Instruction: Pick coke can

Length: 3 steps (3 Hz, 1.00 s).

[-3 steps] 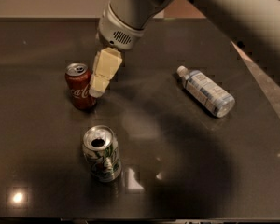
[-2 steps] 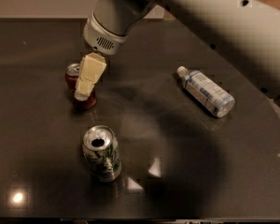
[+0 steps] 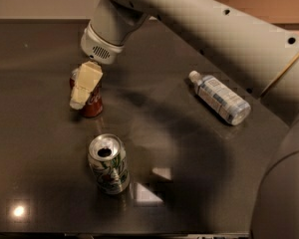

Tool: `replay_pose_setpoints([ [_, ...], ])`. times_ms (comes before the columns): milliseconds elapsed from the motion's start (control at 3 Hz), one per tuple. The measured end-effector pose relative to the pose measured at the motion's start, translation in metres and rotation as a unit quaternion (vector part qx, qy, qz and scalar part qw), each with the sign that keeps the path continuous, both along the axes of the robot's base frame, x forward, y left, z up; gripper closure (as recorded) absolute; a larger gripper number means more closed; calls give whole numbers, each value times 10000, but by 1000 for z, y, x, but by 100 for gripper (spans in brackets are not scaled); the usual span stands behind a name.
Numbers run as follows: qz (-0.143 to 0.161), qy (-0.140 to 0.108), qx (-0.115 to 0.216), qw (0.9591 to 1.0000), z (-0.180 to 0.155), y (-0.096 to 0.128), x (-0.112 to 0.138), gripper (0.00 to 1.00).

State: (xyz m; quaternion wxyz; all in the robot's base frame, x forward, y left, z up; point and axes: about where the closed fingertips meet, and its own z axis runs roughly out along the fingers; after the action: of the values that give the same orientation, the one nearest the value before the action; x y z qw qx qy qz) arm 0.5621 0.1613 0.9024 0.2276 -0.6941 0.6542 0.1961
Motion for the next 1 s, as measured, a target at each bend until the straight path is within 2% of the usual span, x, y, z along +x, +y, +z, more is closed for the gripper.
replay_pose_setpoints([
  [333,-24,130,27,9999,-9,1,4,0],
  [667,-43,225,29,9997,-14,-4,5,18],
  [1000,32,219,126,9997,-8,-5,0,41],
])
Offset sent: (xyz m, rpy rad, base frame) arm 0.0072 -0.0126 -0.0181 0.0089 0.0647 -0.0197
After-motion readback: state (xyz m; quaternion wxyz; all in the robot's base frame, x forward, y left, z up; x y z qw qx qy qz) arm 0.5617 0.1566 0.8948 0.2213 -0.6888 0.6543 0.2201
